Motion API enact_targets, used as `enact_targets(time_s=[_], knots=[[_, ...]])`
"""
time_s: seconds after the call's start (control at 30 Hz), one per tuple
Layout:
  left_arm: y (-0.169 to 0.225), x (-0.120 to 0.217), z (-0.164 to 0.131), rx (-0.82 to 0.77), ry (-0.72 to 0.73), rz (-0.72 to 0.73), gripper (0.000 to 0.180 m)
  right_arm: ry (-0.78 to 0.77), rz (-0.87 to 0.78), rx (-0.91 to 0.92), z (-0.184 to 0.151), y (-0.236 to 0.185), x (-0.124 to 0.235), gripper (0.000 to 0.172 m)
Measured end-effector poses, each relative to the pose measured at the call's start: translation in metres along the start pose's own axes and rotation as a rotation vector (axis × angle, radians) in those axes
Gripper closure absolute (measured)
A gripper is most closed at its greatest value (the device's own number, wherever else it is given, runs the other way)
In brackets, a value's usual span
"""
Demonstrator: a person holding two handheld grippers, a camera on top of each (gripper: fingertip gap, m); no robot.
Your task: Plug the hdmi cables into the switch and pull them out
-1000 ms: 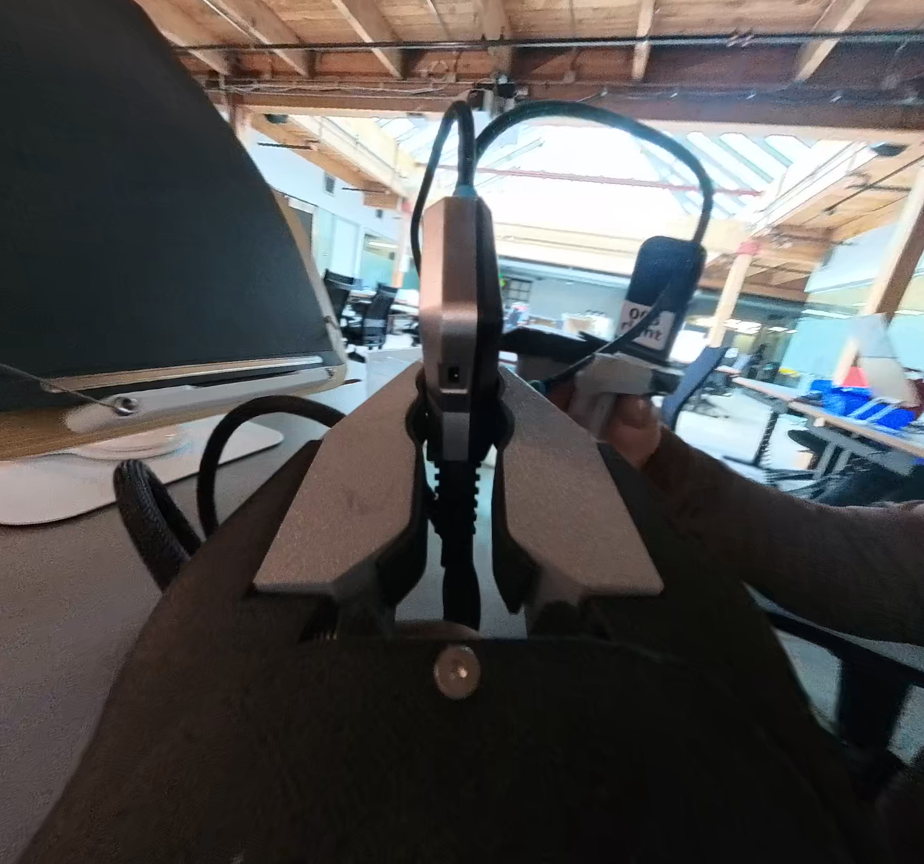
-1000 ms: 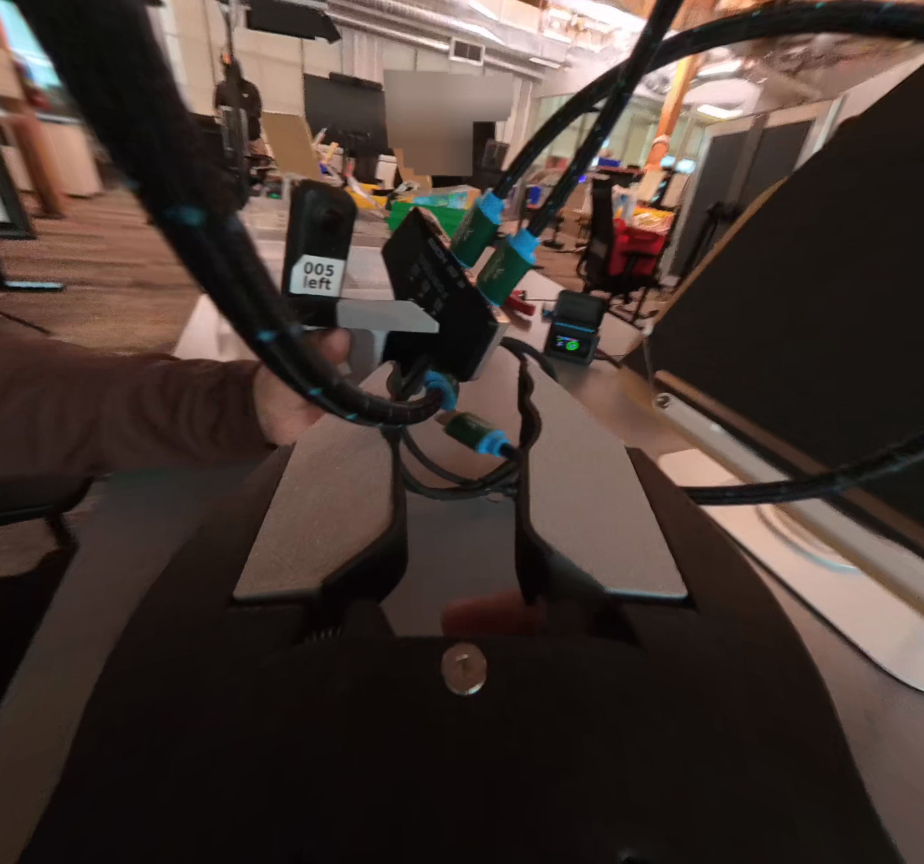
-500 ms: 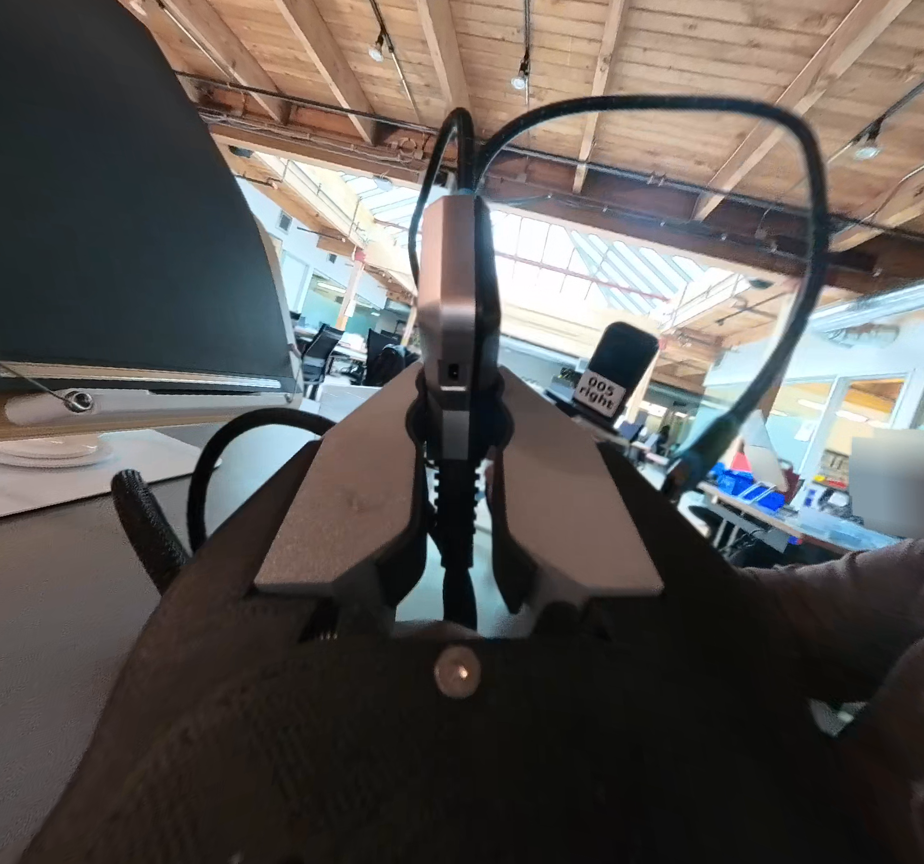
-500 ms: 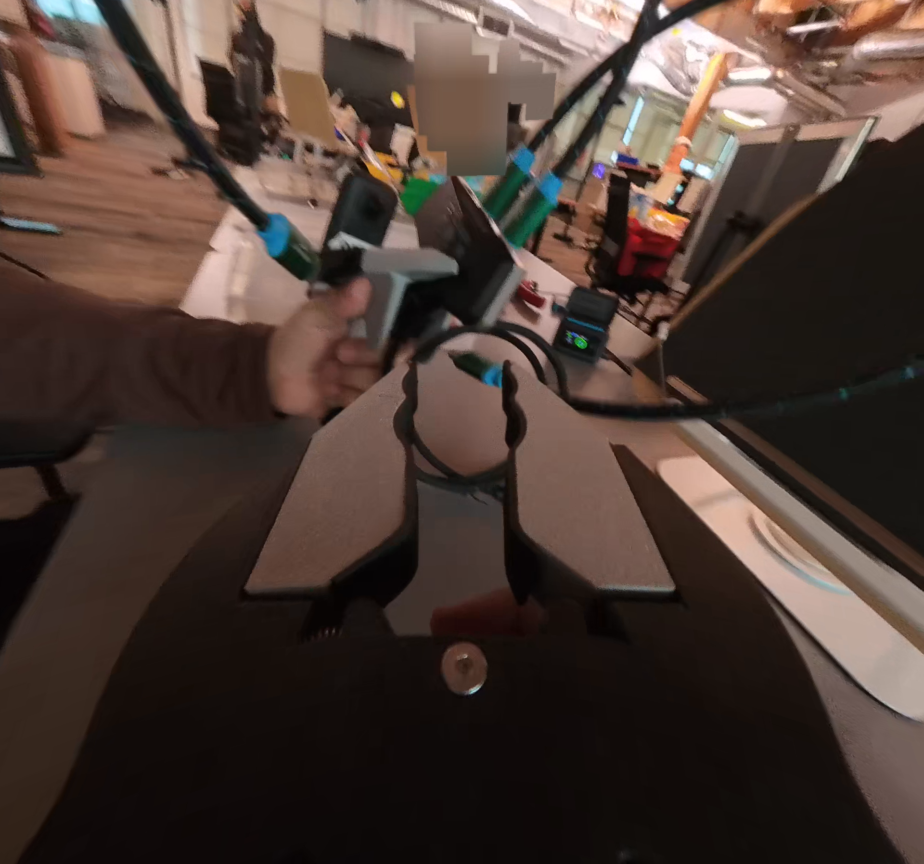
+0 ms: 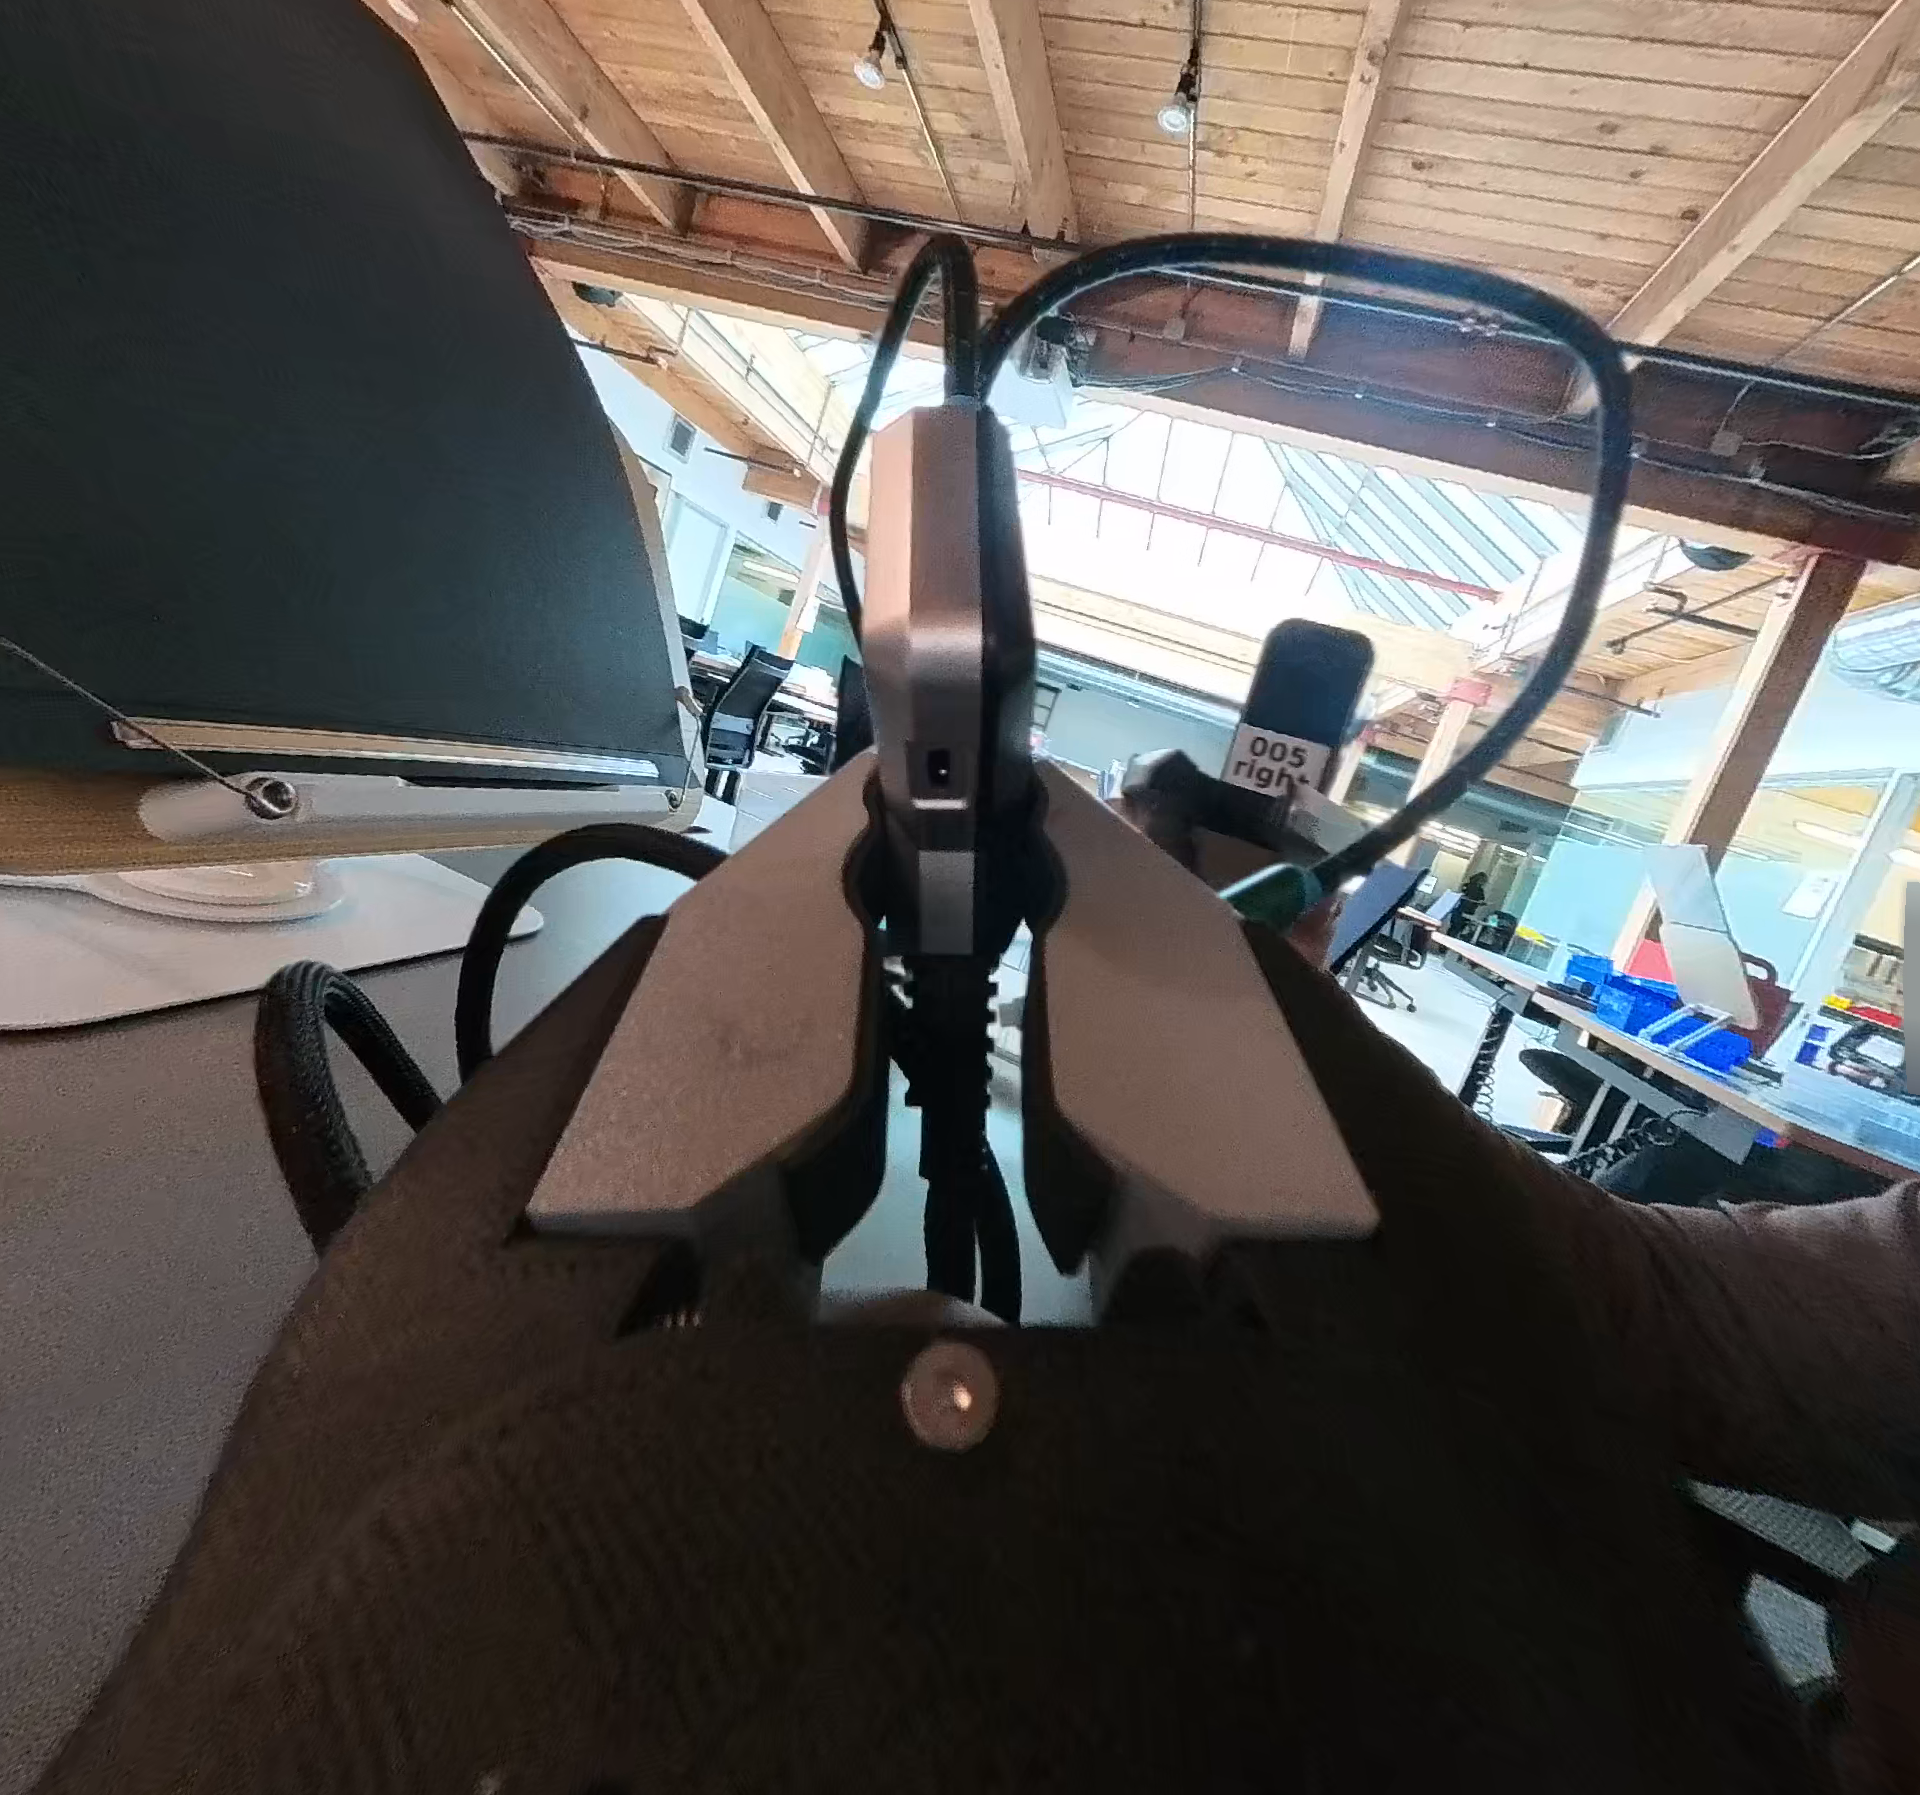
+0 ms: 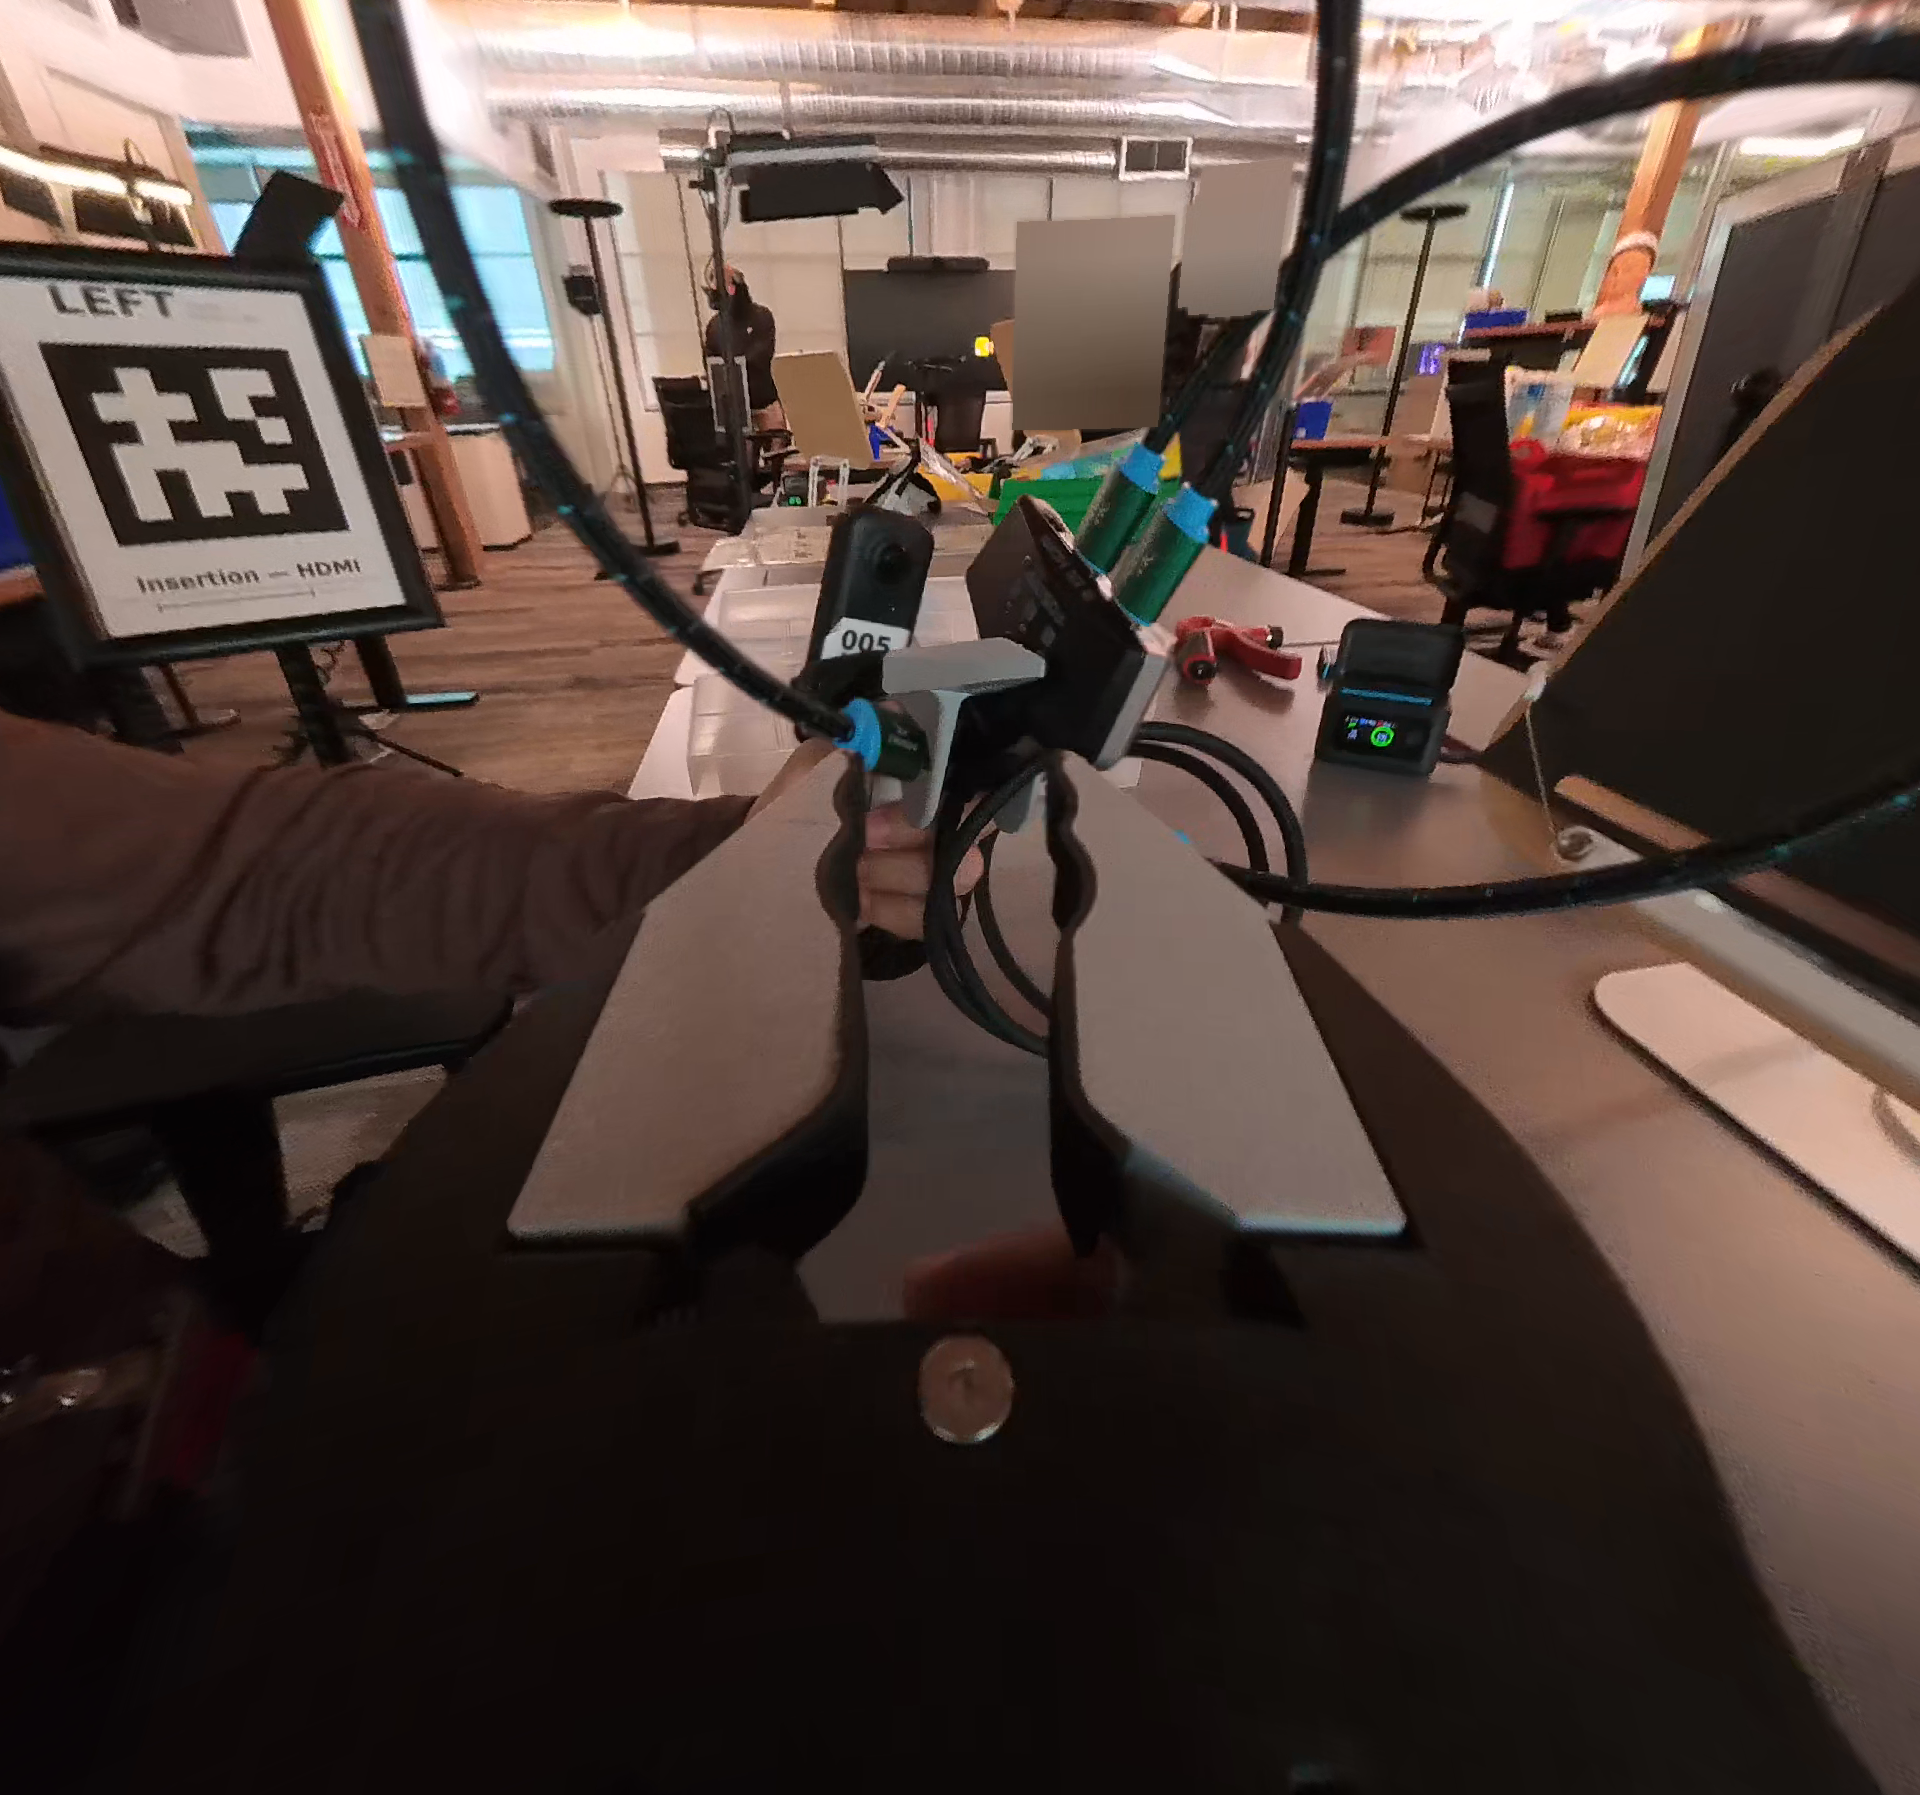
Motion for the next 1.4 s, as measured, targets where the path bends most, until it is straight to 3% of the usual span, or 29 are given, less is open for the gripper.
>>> enact_targets(time_s=[0.13, 0.27, 0.47, 0.73, 0.9, 1.03, 1.23, 1.4], knots=[[0.009, -0.008, -0.004, -0.044, -0.054, -0.062, 0.160, 0.023, -0.009, 0.022, -0.003, -0.004, -0.010, 0.144], [0.022, -0.016, -0.010, -0.073, -0.104, -0.168, 0.161, 0.024, -0.178, -0.007, -0.007, 0.009, -0.016, 0.139], [0.029, -0.025, -0.017, -0.035, -0.132, -0.224, 0.160, 0.039, -0.098, -0.020, -0.008, 0.010, -0.014, 0.169], [0.031, -0.027, -0.018, 0.016, -0.133, -0.265, 0.160, 0.117, -0.068, 0.001, -0.011, 0.008, -0.016, 0.164], [0.036, -0.031, -0.020, 0.001, -0.176, -0.308, 0.159, 0.070, -0.009, -0.002, -0.010, 0.007, -0.016, 0.161], [0.030, -0.028, -0.007, -0.050, -0.231, -0.234, 0.142, 0.034, -0.028, 0.022, -0.001, 0.011, -0.007, 0.163], [0.025, -0.011, 0.014, -0.311, -0.390, -0.066, 0.115, -0.071, -0.082, 0.075, 0.003, 0.017, 0.004, 0.164], [0.026, -0.010, 0.017, -0.335, -0.418, -0.070, 0.112, -0.077, -0.136, 0.114, 0.011, 0.015, 0.012, 0.164]])
Point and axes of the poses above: each gripper's, where its closed fingertips meet, x back along the fingers, z out of its top, y = z × x across the jaws, the point moved 10 cm from there along x, back along the fingers, and after that the axes turned 15 degrees about -x, right-handed, at the moved point
